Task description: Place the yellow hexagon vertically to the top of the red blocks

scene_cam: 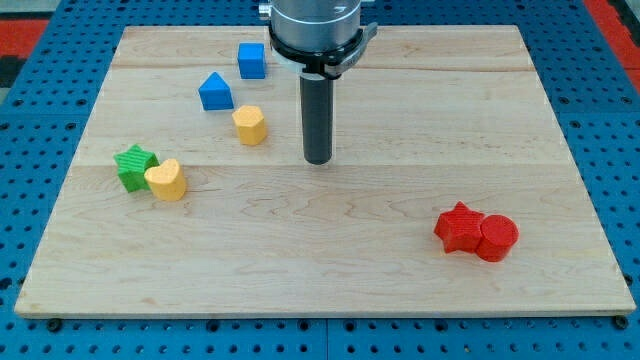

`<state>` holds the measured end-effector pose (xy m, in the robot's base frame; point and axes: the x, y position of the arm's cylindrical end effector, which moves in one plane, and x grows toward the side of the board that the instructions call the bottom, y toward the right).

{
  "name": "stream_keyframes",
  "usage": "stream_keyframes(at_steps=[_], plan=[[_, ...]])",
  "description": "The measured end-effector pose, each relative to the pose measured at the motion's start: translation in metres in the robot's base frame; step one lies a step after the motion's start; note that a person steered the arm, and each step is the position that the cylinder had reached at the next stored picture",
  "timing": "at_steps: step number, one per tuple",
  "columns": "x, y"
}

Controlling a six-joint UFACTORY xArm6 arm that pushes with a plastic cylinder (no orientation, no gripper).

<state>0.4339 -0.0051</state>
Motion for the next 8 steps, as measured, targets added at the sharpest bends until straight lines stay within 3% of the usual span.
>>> stream_keyframes(at_steps=[3, 8], plan=[[-0.013, 0.043], [-0.021, 0.046]])
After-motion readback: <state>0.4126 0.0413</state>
